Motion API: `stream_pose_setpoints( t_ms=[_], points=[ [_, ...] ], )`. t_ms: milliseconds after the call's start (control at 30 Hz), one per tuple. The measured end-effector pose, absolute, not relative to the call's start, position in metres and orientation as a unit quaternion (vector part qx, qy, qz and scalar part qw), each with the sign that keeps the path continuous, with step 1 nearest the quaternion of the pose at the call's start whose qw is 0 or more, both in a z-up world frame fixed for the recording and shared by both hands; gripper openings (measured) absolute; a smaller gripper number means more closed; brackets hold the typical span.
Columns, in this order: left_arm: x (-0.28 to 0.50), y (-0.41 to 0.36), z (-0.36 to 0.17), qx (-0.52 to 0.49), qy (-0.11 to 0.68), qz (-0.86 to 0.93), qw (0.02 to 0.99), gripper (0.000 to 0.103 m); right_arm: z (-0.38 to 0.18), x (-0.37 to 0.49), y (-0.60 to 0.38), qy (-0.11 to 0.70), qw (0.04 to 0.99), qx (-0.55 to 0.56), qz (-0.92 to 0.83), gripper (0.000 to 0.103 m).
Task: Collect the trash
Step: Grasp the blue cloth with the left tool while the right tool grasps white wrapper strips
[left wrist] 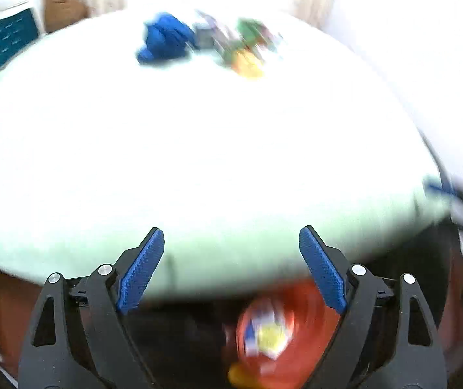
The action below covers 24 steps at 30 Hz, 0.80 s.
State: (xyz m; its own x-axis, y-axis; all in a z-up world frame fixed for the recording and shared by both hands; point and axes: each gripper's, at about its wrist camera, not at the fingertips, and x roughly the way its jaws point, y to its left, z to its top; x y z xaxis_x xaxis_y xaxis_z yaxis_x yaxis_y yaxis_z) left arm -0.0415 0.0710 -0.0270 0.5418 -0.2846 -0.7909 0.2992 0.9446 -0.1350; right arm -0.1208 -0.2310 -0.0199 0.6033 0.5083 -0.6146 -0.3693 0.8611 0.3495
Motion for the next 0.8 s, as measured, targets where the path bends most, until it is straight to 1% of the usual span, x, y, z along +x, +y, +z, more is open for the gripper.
stream_pose_setpoints(
  t_ms=[67, 133, 200, 400, 600, 733, 767, 800],
  points=[
    [-0.006, 0.077, -0.018, -0.009, 0.431, -0.144, 0.891, 0.085, -0.012, -0.116, -0.235, 0.365, 0.893, 0.104, 0.241, 0.084],
    [0.037, 0.083, -0.007, -0.023, 0.417, -0.131, 0.899, 0.089, -0.008, -0.114, -0.239, 0.363, 0.893, 0.115, 0.24, 0.084],
    [0.083, 0.082, 0.002, -0.028, 0.409, -0.117, 0.905, 0.089, -0.012, -0.111, -0.24, 0.362, 0.895, 0.116, 0.235, 0.085],
    [0.178, 0.069, -0.009, -0.035, 0.412, -0.092, 0.906, 0.089, -0.015, -0.107, -0.252, 0.362, 0.902, 0.107, 0.211, 0.085],
    [0.239, 0.052, -0.022, 0.027, 0.411, -0.055, 0.91, 0.089, -0.016, -0.095, -0.267, 0.369, 0.9, 0.121, 0.195, 0.086],
    [0.255, 0.062, -0.025, 0.004, 0.398, -0.06, 0.915, 0.089, -0.014, -0.086, -0.266, 0.373, 0.899, 0.118, 0.195, 0.086],
    [0.258, 0.066, -0.024, 0.004, 0.386, -0.05, 0.921, 0.087, -0.014, -0.085, -0.265, 0.373, 0.899, 0.117, 0.196, 0.086],
    [0.263, 0.068, -0.023, 0.009, 0.381, -0.045, 0.923, 0.076, -0.013, -0.082, -0.264, 0.374, 0.899, 0.115, 0.198, 0.086]
  ],
)
